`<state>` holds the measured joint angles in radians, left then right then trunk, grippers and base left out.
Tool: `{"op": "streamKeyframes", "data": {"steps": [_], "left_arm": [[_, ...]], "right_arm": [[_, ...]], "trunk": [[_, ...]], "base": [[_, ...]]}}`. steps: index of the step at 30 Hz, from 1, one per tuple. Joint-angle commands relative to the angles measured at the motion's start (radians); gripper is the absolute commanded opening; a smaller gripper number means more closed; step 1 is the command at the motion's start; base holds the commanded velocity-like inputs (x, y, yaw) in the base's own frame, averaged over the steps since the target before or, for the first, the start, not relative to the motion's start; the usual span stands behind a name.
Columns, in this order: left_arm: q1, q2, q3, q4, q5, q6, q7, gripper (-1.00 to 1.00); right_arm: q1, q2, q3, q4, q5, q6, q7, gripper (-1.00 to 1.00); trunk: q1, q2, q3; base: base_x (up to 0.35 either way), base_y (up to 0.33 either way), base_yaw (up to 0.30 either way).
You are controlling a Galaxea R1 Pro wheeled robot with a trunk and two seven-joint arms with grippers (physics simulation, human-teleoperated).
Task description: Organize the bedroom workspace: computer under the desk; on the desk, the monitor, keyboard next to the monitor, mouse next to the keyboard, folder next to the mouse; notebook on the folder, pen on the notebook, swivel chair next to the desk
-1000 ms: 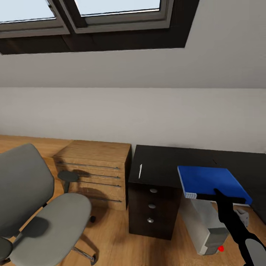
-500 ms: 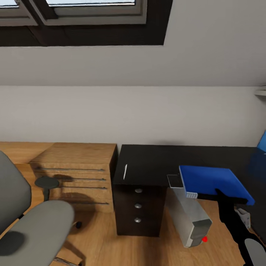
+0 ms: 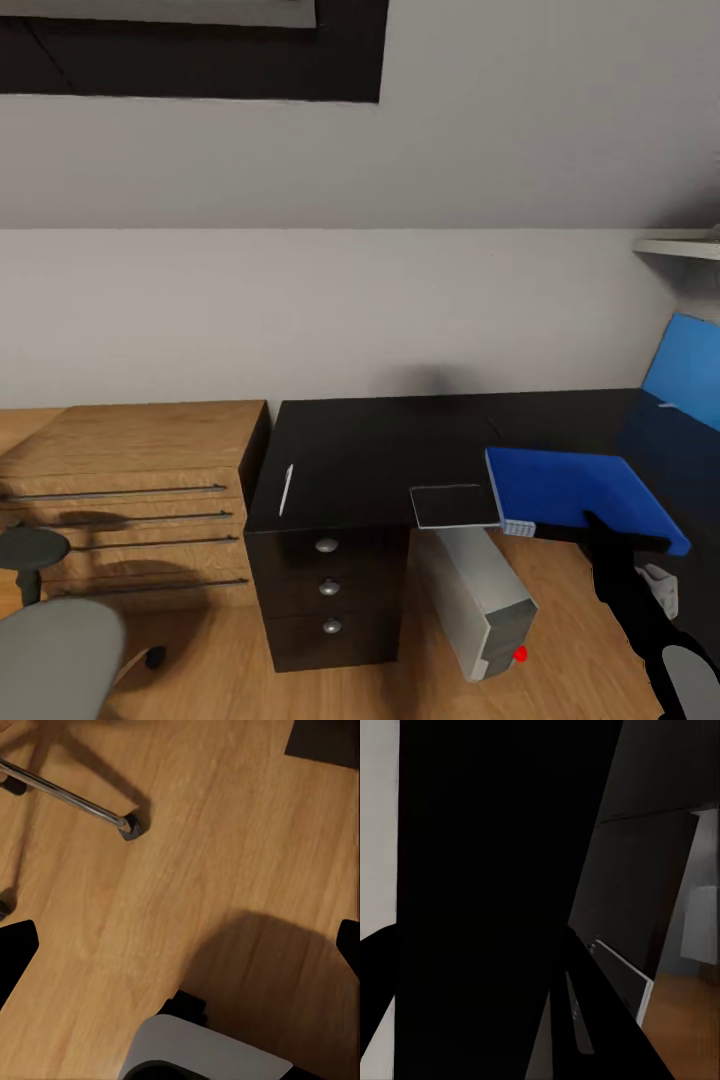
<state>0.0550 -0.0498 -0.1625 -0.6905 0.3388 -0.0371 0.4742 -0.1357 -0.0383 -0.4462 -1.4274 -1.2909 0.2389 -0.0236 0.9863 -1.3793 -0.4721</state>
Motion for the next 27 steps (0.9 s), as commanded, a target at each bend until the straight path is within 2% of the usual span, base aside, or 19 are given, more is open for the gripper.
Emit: {"op": "streamKeyframes", "data": {"steps": [1, 27], "left_arm": [[0.000, 0.001, -0.005, -0.002, 0.011, -0.004, 0.006, 1.00], [0.000, -0.006, -0.005, 0.000, 0.011, -0.004, 0.006, 1.00]], "right_arm": [[-0.001, 0.000, -0.001, -0.001, -0.008, 0.005, -0.002, -1.00], [-0.002, 0.000, 0.001, 0.012, -0.004, 0.005, -0.002, -1.00]], "trunk": [[0.000, 0.000, -0.002], [0.000, 0.000, -0.019]], "base": [[0.073, -0.005, -0.224], [0.005, 0.000, -0.220]]}}
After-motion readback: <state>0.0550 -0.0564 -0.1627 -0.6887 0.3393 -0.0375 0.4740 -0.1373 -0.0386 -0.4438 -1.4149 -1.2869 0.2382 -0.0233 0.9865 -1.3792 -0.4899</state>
